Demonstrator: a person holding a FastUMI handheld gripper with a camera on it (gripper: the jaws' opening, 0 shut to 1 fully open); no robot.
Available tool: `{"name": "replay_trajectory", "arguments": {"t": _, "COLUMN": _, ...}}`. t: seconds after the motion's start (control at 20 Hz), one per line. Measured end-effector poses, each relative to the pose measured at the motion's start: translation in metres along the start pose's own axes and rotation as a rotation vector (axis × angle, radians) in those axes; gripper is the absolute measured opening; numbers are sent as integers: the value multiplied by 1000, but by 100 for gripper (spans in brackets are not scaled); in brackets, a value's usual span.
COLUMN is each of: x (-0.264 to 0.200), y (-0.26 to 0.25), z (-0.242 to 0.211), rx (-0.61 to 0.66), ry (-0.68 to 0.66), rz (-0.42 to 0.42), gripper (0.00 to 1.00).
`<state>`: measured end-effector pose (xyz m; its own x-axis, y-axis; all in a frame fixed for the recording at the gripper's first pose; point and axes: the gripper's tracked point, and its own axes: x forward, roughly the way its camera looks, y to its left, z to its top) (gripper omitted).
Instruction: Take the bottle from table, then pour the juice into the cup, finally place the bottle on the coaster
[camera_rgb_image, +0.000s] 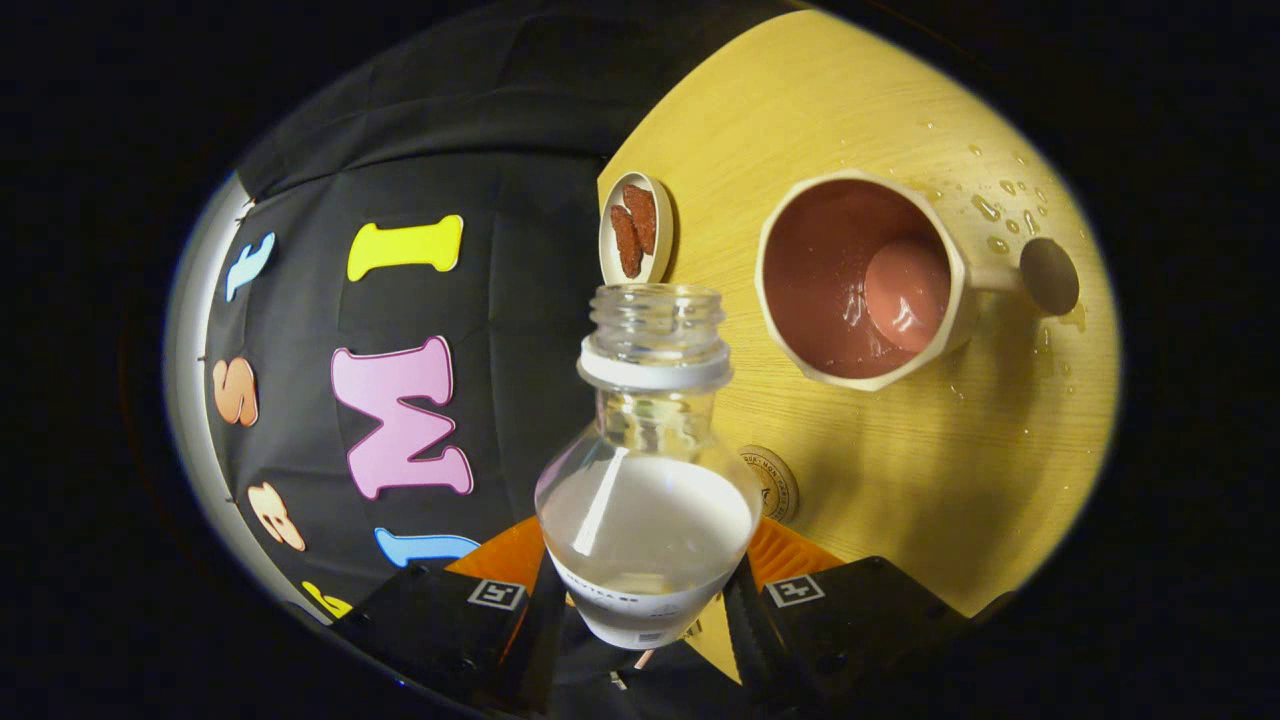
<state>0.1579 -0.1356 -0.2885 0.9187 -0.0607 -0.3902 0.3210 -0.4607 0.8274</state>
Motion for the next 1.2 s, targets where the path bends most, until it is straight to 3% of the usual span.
{"name": "replay_trajectory", "arguments": {"t": 0.3, "x": 8, "y": -8, "z": 0, "rx": 186, "ry": 32, "rz": -56, "gripper": 72}}
{"name": "replay_trajectory", "arguments": {"t": 1.2, "x": 13, "y": 5, "z": 17, "rx": 591, "ry": 35, "rz": -45, "gripper": 72}}
